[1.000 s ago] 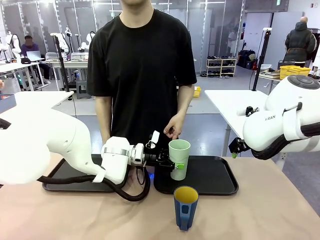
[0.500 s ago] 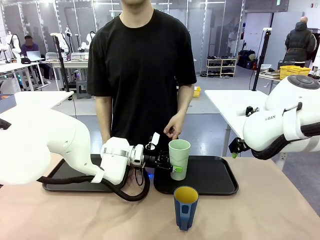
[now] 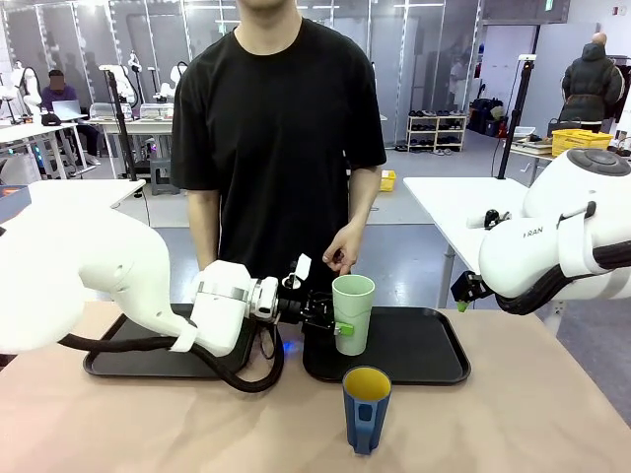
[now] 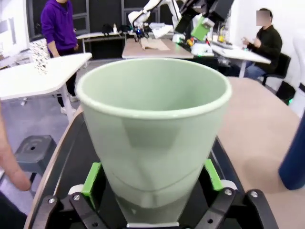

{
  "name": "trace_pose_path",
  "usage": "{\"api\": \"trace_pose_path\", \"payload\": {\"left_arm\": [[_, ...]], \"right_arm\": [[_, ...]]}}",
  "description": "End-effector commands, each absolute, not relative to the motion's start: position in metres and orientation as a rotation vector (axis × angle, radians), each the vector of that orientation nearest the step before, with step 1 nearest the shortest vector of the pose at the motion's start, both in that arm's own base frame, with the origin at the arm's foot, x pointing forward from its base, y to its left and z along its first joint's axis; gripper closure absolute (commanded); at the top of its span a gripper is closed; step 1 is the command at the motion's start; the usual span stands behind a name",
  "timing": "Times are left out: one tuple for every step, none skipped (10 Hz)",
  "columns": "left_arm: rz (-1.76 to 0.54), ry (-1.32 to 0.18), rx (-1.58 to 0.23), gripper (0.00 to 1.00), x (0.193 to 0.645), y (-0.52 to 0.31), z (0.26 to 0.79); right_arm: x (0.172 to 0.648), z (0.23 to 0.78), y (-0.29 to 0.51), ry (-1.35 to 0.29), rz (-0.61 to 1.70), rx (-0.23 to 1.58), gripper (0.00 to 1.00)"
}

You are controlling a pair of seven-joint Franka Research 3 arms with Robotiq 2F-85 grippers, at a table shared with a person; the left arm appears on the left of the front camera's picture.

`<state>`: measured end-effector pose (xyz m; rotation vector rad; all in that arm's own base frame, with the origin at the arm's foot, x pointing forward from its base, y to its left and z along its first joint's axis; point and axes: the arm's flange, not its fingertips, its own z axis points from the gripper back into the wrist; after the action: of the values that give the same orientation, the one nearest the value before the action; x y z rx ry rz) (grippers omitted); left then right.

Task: Sort and store the cups by type.
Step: Place the picked Reusable plastic cup into the Flat Tray indicated by the person.

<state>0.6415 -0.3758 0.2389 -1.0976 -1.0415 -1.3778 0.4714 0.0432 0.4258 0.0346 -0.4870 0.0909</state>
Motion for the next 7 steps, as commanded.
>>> {"api": "trace_pose_path", "payload": {"left_arm": [[-1.416,-0.94,-1.037,0.0,0.614,-0.358,0.259],[-1.445,-0.885,-0.994,0.0,0.607,-0.351,0.268],[-1.451,-0.848,-0.955,0.0,0.602,-0.342,0.28],[-1.475,-0.862,-0.889,0.0,0.597,-0.331,0.299],[-1.488,-0.888,-0.837,0.0,0.595,-0.323,0.316],[-1.472,-0.863,-0.801,0.0,0.596,-0.316,0.326],[-1.466,-0.848,-0.738,0.0,0.601,-0.308,0.331]], "right_arm": [[0.473,0.425,0.042,-0.489,0.1,0.024,0.0],[0.473,0.425,0.042,-0.489,0.1,0.024,0.0],[0.473,0.425,0.042,-0.489,0.1,0.024,0.0],[0.473,0.425,0.042,-0.489,0.1,0.024,0.0],[0.473,0.425,0.042,-0.489,0.1,0.024,0.0],[0.473,0.425,0.042,-0.489,0.1,0.024,0.0],[0.473,0.425,0.042,-0.489,0.1,0.024,0.0]]}}
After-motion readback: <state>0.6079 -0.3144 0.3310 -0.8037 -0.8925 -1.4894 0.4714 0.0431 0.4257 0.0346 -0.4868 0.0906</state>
